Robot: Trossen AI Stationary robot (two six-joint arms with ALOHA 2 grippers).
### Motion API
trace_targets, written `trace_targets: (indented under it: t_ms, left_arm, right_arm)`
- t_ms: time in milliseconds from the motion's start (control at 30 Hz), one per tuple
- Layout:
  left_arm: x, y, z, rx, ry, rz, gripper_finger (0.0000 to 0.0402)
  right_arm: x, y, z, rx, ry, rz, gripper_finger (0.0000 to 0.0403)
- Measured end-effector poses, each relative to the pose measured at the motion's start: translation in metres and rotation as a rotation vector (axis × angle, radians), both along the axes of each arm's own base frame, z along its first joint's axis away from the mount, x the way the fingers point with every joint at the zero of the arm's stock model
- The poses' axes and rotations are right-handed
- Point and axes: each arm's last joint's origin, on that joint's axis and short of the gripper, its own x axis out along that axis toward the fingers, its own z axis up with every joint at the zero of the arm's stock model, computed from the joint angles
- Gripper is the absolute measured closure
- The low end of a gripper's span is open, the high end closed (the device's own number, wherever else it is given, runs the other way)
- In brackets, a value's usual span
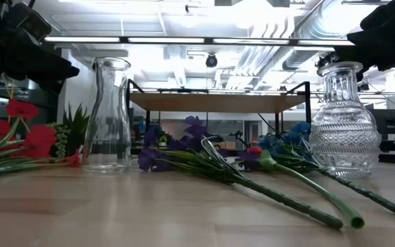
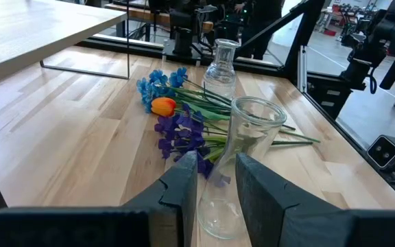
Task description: Pick and place flowers into a vace then onto a shelf
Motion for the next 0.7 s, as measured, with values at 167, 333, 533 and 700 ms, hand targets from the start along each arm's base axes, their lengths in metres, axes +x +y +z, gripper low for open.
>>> trace_targets:
  t_ms: [167, 333, 533, 700]
  left_arm:
    - [0.001, 0.000, 0.005, -0.013, -0.064, 0.018, 0.0266]
    - [0.001, -0.001, 0.021, -0.106, -0.221, -0.012, 0.0266]
    - [-0.001, 0.000, 0.035, -0.271, -0.350, -0.017, 0.0266]
    - [-0.001, 0.000, 0.036, -0.278, -0.364, -0.015, 0.0266]
  right_arm:
    - [0.000, 0.000, 0.000, 0.000, 0.000, 0.000, 0.0279]
    - [0.000, 0.000, 0.000, 0.000, 0.000, 0.001, 0.0279]
    - [0.000, 0.000, 0.000, 0.000, 0.000, 0.000, 0.0279]
    - [0.000, 0.000, 0.000, 0.000, 0.000, 0.001, 0.0279]
